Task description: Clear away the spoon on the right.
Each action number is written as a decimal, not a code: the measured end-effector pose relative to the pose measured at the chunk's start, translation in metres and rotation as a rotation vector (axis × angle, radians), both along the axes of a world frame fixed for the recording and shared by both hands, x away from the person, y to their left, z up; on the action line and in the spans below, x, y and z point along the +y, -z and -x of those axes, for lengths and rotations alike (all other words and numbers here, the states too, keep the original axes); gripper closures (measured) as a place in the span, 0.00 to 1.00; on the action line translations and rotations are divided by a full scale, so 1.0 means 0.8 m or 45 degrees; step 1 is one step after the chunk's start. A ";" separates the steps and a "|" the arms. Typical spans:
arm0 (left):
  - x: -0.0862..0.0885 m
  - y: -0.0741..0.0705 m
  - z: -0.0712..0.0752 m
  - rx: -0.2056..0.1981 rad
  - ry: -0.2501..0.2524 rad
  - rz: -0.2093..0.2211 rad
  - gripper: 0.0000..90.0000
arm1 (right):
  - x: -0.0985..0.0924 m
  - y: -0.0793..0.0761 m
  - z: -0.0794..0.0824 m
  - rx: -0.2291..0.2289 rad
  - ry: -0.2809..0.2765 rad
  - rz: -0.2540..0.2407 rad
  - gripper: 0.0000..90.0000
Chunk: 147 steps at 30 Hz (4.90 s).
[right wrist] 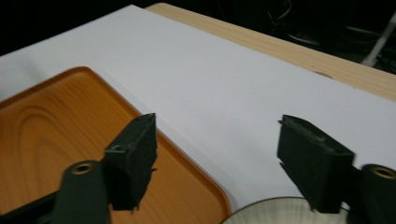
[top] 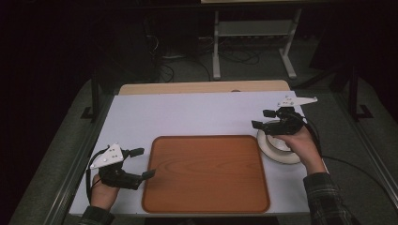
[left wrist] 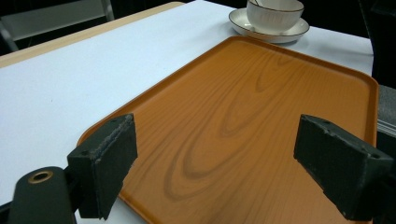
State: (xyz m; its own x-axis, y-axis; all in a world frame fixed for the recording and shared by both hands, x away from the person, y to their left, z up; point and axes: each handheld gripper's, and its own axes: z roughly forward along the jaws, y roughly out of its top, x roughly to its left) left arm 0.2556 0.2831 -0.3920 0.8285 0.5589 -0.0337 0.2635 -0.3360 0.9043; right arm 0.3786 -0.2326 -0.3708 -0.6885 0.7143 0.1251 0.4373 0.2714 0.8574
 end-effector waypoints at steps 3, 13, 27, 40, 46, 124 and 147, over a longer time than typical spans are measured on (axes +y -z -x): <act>0.000 0.000 0.000 0.000 -0.001 0.000 0.14 | -0.002 0.002 -0.004 -0.003 0.031 0.025 0.47; 0.002 0.000 0.000 -0.002 -0.008 0.006 0.14 | -0.012 0.009 -0.019 0.027 0.126 0.069 0.86; 0.002 0.001 0.000 0.002 -0.007 0.004 0.14 | -0.037 0.016 -0.026 0.039 0.259 0.114 1.00; 0.002 0.001 0.001 0.001 -0.006 0.002 0.14 | -0.052 0.023 -0.027 0.056 0.326 0.145 1.00; 0.002 0.001 0.001 0.003 -0.008 0.003 0.14 | -0.058 0.030 -0.027 0.067 0.351 0.158 1.00; 0.003 -0.002 0.002 -0.012 -0.004 0.011 0.14 | -0.129 0.019 0.068 0.091 0.524 0.238 0.98; 0.003 -0.002 0.002 -0.013 -0.001 0.010 0.14 | -0.150 0.013 0.104 0.043 0.633 -0.007 0.32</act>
State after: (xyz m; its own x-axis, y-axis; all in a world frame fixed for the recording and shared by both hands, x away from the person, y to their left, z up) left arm 0.2539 0.2855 -0.3906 0.8285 0.5592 -0.0296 0.2544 -0.3287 0.9095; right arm 0.2953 -0.3527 -0.3812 -0.2600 0.9544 0.1464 0.5404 0.0182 0.8412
